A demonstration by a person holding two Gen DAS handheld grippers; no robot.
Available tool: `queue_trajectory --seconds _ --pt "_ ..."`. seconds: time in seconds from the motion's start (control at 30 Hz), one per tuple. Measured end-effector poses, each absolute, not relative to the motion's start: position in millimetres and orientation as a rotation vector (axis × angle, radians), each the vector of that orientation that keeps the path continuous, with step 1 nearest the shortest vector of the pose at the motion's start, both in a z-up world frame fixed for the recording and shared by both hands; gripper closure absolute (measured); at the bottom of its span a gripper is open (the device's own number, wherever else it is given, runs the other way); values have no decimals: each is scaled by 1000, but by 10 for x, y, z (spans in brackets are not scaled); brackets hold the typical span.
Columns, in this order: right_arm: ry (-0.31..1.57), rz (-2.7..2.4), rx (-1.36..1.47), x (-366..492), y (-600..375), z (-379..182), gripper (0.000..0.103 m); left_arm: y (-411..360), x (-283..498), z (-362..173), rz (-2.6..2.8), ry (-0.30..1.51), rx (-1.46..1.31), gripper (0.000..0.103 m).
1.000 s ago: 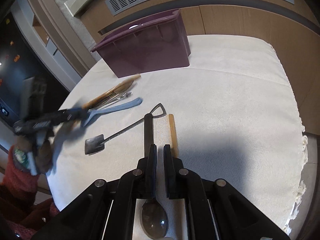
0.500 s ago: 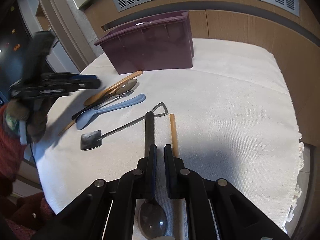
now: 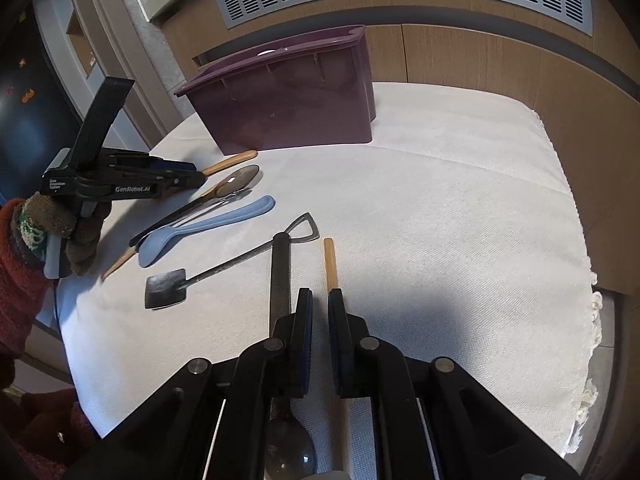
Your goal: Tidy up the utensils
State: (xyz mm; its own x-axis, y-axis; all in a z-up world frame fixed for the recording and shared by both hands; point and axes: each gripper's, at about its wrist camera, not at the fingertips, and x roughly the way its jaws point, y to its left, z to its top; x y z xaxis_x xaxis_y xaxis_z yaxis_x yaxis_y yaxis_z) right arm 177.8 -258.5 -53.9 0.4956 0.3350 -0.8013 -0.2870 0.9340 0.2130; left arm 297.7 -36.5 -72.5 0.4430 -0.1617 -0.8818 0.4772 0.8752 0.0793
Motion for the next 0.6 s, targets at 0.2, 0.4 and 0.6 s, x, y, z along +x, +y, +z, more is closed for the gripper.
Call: queue_trajectory --seconds 0.2,0.4,0.6 --pt "969 367 37 1715 -2603 -498 92 -437 2991 -717 -479 1128 205 84" --pt "994 364 -6 1744 -2611 -539 90 -434 2601 -710 -476 1098 132 84" --pt "1026 360 -77 1867 -2528 -599 90 -667 2689 -665 -397 1054 326 84"
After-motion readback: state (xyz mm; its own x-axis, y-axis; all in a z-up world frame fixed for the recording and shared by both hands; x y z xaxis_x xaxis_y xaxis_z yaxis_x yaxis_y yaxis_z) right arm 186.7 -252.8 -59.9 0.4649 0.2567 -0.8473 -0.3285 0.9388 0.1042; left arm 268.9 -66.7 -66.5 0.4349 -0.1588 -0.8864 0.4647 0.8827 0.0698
